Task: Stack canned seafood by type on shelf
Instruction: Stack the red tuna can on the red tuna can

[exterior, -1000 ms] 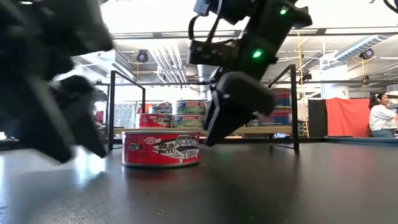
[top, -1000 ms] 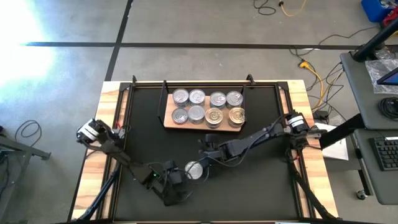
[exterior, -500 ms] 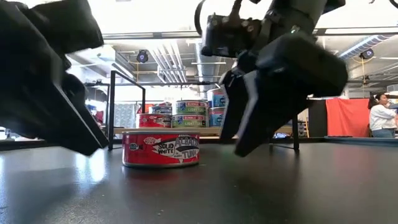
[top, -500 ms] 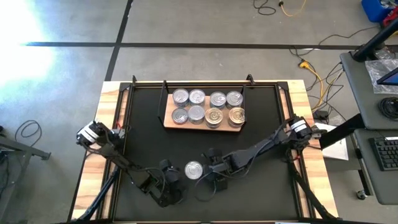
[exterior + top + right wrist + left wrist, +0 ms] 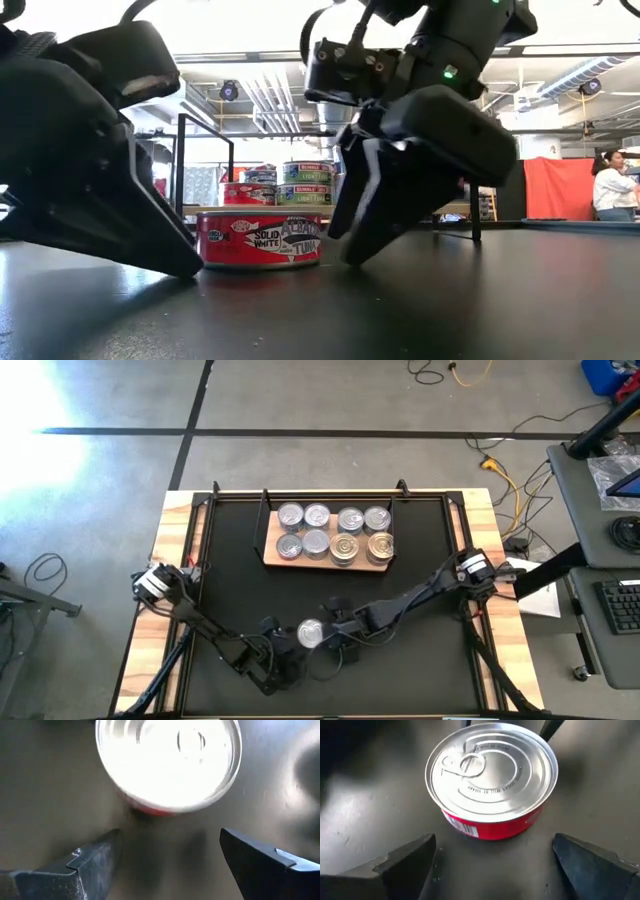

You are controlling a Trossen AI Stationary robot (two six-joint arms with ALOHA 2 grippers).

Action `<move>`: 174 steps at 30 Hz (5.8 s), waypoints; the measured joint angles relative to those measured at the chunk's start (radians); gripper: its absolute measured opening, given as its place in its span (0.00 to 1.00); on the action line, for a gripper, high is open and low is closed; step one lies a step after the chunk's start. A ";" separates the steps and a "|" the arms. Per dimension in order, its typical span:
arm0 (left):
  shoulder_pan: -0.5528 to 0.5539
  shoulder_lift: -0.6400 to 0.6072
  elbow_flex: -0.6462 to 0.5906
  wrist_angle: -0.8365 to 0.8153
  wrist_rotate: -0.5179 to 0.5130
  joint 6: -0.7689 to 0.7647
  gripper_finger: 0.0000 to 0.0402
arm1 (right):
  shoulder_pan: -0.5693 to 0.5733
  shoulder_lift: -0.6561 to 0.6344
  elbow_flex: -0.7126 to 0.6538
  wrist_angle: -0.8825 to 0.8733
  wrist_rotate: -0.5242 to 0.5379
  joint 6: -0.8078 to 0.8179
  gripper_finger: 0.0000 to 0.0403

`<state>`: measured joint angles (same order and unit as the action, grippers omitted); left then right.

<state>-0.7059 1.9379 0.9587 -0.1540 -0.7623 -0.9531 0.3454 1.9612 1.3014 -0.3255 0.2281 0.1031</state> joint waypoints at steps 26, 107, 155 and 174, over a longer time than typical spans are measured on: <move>0.091 0.085 0.025 0.246 -0.077 0.271 0.98 | -0.054 0.005 -0.003 0.120 -0.018 -0.100 0.82; 0.386 -0.425 0.055 -0.577 -0.250 -0.374 0.91 | -0.406 -0.302 0.511 -0.360 -0.312 -0.104 0.81; 0.569 -0.480 0.025 -0.616 -0.250 -0.436 0.91 | -0.665 -0.155 0.510 -0.205 -0.604 -0.245 0.27; 0.654 -0.445 -0.039 -0.447 -0.221 -0.242 0.93 | -0.683 0.080 0.524 0.036 -0.673 -0.234 0.07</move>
<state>-0.0517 1.4933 0.9199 -0.6010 -0.9829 -1.1950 -0.3371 2.0408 1.8256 -0.2891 -0.4452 -0.1313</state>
